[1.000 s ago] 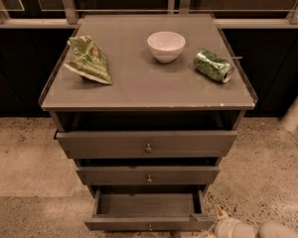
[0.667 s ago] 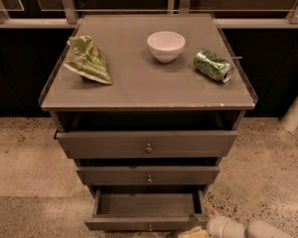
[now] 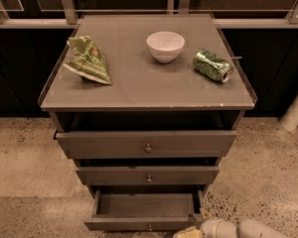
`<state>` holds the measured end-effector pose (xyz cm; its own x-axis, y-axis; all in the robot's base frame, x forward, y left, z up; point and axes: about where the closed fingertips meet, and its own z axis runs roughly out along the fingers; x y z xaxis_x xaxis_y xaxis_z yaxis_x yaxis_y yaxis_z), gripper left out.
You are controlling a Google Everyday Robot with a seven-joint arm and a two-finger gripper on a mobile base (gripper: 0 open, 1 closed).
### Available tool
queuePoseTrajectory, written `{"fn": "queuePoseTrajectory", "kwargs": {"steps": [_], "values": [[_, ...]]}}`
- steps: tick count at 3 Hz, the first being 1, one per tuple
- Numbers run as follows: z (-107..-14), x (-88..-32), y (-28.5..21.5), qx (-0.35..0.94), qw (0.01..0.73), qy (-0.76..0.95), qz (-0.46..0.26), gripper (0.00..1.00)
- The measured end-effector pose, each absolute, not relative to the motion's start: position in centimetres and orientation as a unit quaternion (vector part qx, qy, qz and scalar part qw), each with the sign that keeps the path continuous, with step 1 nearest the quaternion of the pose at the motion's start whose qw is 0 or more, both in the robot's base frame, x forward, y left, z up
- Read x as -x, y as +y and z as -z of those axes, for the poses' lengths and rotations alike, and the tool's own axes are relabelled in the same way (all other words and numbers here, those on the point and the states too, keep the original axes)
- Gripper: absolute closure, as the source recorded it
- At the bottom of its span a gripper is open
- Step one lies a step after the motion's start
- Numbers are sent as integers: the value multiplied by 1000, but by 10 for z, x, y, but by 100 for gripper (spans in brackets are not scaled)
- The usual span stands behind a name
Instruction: Close bottom drawer
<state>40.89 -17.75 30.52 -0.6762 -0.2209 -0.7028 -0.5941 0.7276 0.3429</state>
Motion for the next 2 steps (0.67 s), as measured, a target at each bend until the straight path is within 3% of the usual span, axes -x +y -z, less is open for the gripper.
{"fn": "queuePoseTrajectory", "kwargs": {"steps": [2], "values": [[-305, -407, -173, 244, 317, 872, -282, 42]]}}
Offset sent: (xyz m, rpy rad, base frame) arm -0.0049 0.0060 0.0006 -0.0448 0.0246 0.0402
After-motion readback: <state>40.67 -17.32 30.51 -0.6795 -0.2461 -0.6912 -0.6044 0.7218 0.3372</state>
